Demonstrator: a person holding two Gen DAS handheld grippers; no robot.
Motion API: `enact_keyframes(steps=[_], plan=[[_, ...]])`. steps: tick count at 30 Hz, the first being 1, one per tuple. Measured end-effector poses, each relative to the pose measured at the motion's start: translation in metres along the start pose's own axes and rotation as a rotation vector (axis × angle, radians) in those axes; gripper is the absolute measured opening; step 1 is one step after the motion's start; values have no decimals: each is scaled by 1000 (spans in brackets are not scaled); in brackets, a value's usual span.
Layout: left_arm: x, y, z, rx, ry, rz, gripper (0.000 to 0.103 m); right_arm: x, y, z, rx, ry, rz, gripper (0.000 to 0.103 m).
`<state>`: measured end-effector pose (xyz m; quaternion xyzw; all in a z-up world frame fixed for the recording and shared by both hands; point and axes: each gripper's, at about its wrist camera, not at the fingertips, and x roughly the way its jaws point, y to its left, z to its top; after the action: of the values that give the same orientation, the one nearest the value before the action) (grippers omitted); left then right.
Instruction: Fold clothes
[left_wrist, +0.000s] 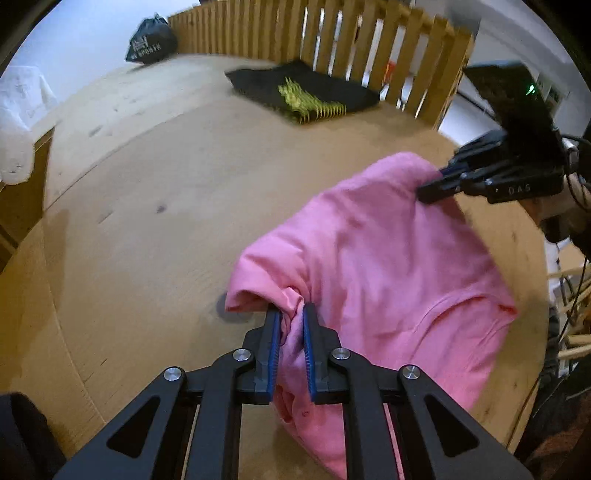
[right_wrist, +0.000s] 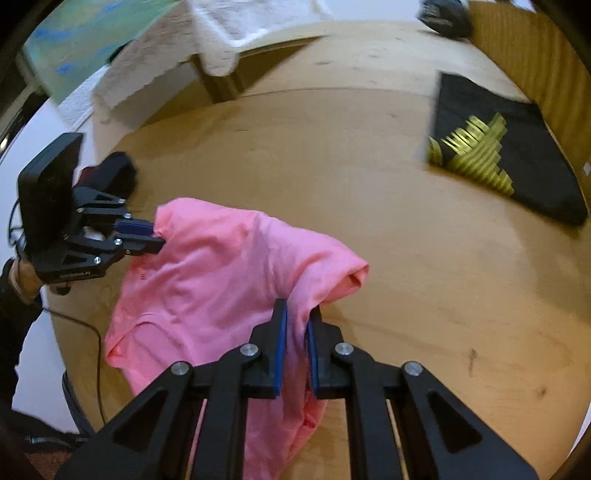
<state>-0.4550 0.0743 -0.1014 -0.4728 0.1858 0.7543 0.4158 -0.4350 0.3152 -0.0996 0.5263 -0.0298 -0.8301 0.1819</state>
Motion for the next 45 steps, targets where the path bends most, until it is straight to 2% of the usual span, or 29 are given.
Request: enact_keyframes(steps=[4, 5, 6, 8, 11, 14, 19, 24, 26, 30, 35, 39, 45], plan=[[3, 10, 4, -57, 44, 38, 21, 13, -10, -4, 44, 72, -63, 19], [-2, 16, 0, -87, 45, 45, 34, 11, -12, -6, 58, 75, -61, 25], [-8, 20, -5, -114, 48, 38, 39, 6, -13, -9, 72, 74, -55, 28], [-24, 24, -16, -161, 56, 12, 43, -2, -15, -15, 100, 74, -42, 39], [-26, 19, -17, -219, 101, -39, 51, 0, -16, -22, 155, 109, -7, 42], [-10, 11, -14, -262, 145, -92, 52, 4, -16, -30, 213, 146, 24, 43], [5, 1, -11, -285, 187, -107, 52, 5, -10, -41, 243, 169, 26, 45], [4, -2, -9, -287, 191, -70, 54, 5, -3, -43, 246, 149, -35, 46], [6, 0, -8, -305, 194, -66, 54, -2, -9, -46, 294, 129, -5, 46], [14, 2, -12, -340, 203, -81, 55, 1, -14, -51, 315, 195, -5, 46], [20, -5, -7, -332, 198, -95, 60, 4, -8, -55, 318, 207, 23, 51], [25, -17, -1, -301, 212, -121, 61, 5, 9, -55, 227, 194, -23, 60], [32, -36, 4, -205, 257, -37, 61, 10, 35, -56, 85, 167, -103, 61]])
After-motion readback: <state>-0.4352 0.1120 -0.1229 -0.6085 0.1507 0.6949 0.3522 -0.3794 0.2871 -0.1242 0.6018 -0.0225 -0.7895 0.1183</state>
